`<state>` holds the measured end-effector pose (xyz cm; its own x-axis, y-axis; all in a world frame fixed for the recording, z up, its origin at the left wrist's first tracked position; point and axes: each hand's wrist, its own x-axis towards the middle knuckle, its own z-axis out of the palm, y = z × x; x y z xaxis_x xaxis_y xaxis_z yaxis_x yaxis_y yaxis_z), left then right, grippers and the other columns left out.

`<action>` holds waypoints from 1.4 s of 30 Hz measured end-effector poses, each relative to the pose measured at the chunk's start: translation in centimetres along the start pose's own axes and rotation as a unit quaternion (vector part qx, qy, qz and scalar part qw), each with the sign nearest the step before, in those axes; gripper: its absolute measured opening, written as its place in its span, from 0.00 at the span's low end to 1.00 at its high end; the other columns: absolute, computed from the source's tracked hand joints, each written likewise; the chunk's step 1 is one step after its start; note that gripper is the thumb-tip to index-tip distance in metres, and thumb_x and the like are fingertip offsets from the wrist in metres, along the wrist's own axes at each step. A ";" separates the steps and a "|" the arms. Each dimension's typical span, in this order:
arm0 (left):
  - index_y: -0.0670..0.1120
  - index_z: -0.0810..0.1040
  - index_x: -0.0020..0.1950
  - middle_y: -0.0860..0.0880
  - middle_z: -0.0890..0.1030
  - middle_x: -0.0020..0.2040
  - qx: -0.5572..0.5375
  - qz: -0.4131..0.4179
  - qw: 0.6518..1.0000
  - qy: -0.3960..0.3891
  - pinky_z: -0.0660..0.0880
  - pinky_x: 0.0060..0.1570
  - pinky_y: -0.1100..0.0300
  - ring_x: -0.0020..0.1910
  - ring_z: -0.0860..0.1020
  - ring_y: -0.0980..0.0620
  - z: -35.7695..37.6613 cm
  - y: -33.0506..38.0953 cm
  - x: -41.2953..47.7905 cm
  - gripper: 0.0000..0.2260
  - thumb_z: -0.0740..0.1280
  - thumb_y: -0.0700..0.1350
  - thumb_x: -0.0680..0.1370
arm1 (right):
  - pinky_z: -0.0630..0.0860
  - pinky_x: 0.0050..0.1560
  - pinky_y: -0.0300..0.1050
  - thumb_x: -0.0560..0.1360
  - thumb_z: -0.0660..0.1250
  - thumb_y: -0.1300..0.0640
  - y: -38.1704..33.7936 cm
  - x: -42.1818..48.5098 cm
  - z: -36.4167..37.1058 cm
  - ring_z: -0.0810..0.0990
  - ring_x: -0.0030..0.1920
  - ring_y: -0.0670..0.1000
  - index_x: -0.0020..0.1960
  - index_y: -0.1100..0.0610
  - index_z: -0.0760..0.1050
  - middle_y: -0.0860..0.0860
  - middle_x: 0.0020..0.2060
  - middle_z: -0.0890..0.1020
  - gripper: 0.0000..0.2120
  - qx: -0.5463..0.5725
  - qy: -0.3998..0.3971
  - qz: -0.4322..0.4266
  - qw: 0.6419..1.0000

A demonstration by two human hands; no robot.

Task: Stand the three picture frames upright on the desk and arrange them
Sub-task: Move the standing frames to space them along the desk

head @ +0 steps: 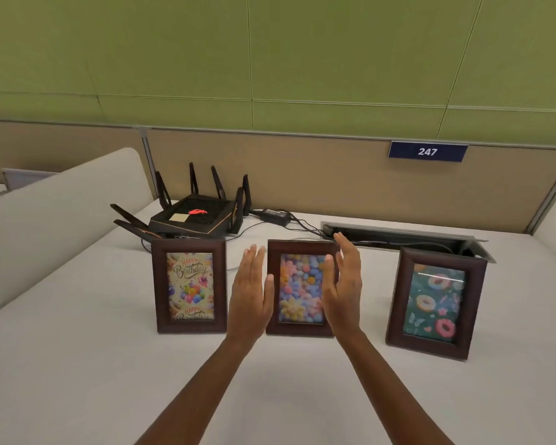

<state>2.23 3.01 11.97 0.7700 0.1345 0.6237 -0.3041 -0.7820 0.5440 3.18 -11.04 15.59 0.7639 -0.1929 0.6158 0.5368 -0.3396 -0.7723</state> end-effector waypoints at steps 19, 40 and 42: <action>0.40 0.53 0.74 0.40 0.57 0.76 0.032 -0.284 0.958 0.035 0.63 0.70 0.47 0.75 0.57 0.41 -7.7 -12.9 -1.0 0.25 0.57 0.45 0.80 | 0.60 0.73 0.52 0.77 0.58 0.60 0.7 -5.6 13.5 0.59 0.73 0.54 0.73 0.58 0.51 0.56 0.74 0.58 0.28 -0.023 -0.260 0.207 0.943; 0.38 0.71 0.59 0.39 0.78 0.58 -0.150 -0.347 0.917 -0.127 0.76 0.53 0.56 0.58 0.76 0.43 -8.6 -19.6 -1.8 0.12 0.55 0.43 0.80 | 0.76 0.59 0.51 0.75 0.61 0.66 2.9 -7.9 16.8 0.78 0.53 0.56 0.59 0.65 0.71 0.60 0.55 0.79 0.13 -0.023 -0.281 0.329 0.901; 0.37 0.71 0.60 0.39 0.78 0.58 -0.152 -0.341 0.920 -0.122 0.76 0.52 0.56 0.58 0.77 0.43 -8.8 -19.9 -1.5 0.13 0.55 0.43 0.80 | 0.77 0.56 0.49 0.75 0.61 0.66 2.8 -7.7 17.3 0.77 0.53 0.56 0.58 0.64 0.71 0.60 0.56 0.79 0.12 -0.009 -0.278 0.332 0.901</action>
<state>2.20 23.76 5.15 0.9313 0.3616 -0.0440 0.1814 -0.3557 0.9168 4.99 5.41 6.02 0.9788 0.1299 -0.1583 -0.1067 -0.3359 -0.9358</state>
